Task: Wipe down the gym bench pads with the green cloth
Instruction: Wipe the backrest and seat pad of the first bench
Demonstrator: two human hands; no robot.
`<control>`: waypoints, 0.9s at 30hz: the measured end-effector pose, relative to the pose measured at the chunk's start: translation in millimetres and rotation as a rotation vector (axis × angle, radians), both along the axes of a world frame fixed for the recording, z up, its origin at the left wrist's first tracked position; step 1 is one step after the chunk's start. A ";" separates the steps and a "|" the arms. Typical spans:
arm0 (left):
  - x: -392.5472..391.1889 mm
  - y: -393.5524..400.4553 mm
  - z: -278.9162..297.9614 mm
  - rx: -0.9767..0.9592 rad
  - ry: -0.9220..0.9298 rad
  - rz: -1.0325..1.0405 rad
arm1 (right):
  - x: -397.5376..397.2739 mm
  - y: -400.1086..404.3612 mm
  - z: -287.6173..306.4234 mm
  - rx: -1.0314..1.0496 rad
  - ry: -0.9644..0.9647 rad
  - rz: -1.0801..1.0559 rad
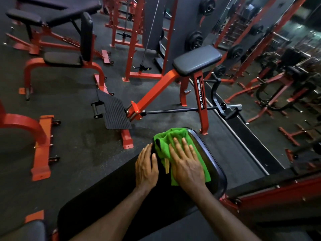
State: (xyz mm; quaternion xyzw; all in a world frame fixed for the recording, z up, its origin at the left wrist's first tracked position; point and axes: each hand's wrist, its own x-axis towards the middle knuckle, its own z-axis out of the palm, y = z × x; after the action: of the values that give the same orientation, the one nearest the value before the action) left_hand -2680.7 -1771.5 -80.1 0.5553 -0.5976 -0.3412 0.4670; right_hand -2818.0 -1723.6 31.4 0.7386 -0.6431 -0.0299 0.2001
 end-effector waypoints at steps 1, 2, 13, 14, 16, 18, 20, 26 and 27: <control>0.6 2.2 -0.5 0.007 -0.001 -0.007 | 2.1 10.1 -9.4 0.028 0.018 0.069; 1.8 4.2 -1.9 0.008 -0.003 -0.015 | 0.3 19.8 -13.1 0.067 0.042 0.140; 9.4 7.2 13.8 -0.080 0.015 -0.089 | -34.6 56.7 7.2 -0.038 0.060 0.138; 6.9 6.1 18.0 -0.099 0.013 -0.107 | -38.5 55.9 12.7 -0.087 0.013 0.055; -0.8 3.9 30.8 -0.137 0.005 -0.144 | -37.7 55.6 18.1 -0.238 -0.173 -0.216; -8.5 5.3 42.0 -0.173 -0.003 -0.183 | -29.6 64.0 6.8 -0.282 -0.162 -0.250; -15.4 7.9 51.0 -0.218 -0.018 -0.242 | -32.9 80.1 -1.6 -0.182 -0.030 -0.038; -31.2 12.8 68.2 -0.257 -0.042 -0.320 | -32.7 102.5 -7.4 -0.356 -0.267 -0.355; -31.8 14.3 69.4 -0.267 -0.039 -0.323 | -28.3 111.4 -16.7 -0.314 -0.193 -0.265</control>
State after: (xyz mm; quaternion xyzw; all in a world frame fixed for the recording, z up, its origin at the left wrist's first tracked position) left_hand -2712.5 -1757.2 -10.7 0.3922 -0.7277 -0.3185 0.4639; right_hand -2846.2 -1612.2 14.7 0.6069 -0.7475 0.1154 0.2442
